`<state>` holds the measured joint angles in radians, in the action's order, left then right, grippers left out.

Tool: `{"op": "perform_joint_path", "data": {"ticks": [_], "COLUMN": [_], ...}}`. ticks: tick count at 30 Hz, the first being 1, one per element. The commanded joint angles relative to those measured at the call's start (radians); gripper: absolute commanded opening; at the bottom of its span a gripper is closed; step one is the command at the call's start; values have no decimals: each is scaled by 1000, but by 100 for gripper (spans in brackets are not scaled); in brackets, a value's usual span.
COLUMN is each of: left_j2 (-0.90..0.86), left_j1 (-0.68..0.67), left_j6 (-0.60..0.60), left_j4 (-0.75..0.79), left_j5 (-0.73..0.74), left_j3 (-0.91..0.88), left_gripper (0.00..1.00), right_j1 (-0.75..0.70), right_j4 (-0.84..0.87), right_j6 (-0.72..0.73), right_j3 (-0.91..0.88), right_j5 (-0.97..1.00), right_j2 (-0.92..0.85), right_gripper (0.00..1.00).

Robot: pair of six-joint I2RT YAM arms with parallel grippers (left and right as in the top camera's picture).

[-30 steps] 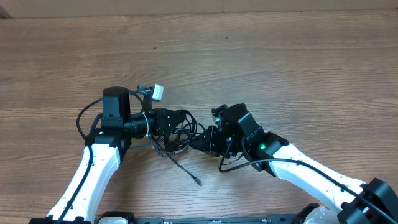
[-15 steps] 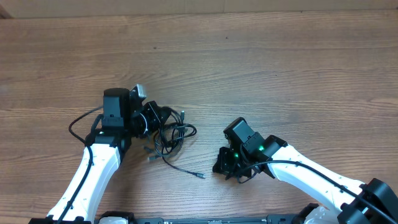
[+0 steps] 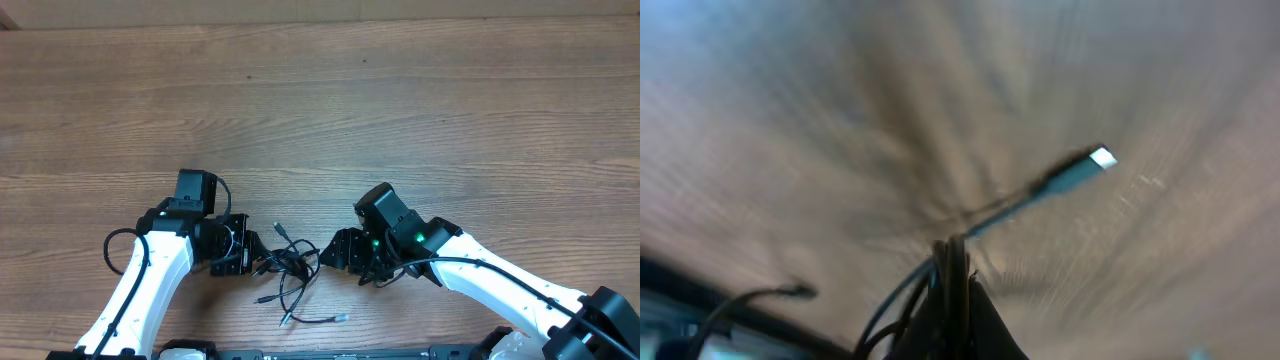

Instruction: Untangle cables

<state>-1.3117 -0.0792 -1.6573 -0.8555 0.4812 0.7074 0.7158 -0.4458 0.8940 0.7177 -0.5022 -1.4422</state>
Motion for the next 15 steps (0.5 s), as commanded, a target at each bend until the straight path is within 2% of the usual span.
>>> {"op": "perform_joint_path", "data": {"ticks": [1,2,4,5,6,8,10,12,15], "left_j2": [10,10,10,10,10,10,10,10,10], "left_j1": [-5,-6,-6,-6,-6,-6,-6,-6,-6], "left_j6": [-183,-183,-183,-183,-183,-182,-179,-179,-179], "left_j4": [-8,-4,-4,-3,-4,-4,-4,-4,-4], "left_j5": [19,9,5,5,5,5,5,-16,-110], "left_j3": [15,15,15,15,15,15,15,15,15], "left_gripper": [4,5,5,4,5,4,4,4,4], "right_j1": [0,0,3,3,3,4,5,5,5], "right_j4": [68,98,146,163,174,183,186,207,229], "right_j6": [93,169,281,322,363,471,581,606,606], "right_j3": [19,19,19,19,19,19,19,19,19], "right_j5": [-154,-172,-180,-173,-166,-134,-125,-129,-143], "right_j2": [6,6,6,6,6,6,6,6,6], "right_gripper": [65,65,76,77,75,63,57,56,61]}}
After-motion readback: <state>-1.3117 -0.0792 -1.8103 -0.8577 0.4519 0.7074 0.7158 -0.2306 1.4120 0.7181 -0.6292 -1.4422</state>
